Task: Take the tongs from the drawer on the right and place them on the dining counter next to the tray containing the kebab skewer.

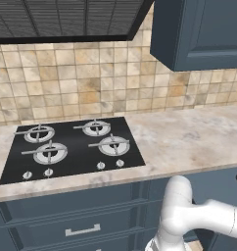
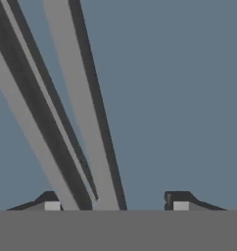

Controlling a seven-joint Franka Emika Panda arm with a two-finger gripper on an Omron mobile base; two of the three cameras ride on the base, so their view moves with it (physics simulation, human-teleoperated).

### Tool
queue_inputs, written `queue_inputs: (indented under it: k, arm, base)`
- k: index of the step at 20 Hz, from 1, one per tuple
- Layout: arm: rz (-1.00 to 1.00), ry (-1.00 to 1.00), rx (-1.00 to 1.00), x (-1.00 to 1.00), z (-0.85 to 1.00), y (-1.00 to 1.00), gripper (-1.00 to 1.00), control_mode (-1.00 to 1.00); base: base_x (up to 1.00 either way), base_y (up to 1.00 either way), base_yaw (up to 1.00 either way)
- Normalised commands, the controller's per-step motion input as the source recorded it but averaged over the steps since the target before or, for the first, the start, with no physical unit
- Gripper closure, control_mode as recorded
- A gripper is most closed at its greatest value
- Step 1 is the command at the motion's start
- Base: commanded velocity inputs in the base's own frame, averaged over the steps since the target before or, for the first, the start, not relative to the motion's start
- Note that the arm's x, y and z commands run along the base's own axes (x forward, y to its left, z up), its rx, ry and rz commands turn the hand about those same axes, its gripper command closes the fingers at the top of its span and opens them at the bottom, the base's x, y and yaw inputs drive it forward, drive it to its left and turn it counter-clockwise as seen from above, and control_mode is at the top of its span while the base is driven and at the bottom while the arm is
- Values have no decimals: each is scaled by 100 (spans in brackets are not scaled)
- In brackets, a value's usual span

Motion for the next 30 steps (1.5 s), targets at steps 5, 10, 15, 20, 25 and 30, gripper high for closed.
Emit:
queue_inputs:
  k: [5,10,15,20,25,30]
  arm:
    - [0,-8,0,-24,17,0,100,-100]
    - [0,4,0,-35,38,0,100,-100]
    - [0,8,-1,-18,58,2,100,-100]
    - [0,1,-4,-7,65,10,100,-100]
    - [0,-13,-5,-6,45,34,100,-100]
    - [0,-19,-6,-10,43,45,100,-100]
  base:
    - [0,0,0]
    - [0,0,0]
    - [0,0,0]
    - [0,0,0]
    - [0,0,0]
    - [0,0,0]
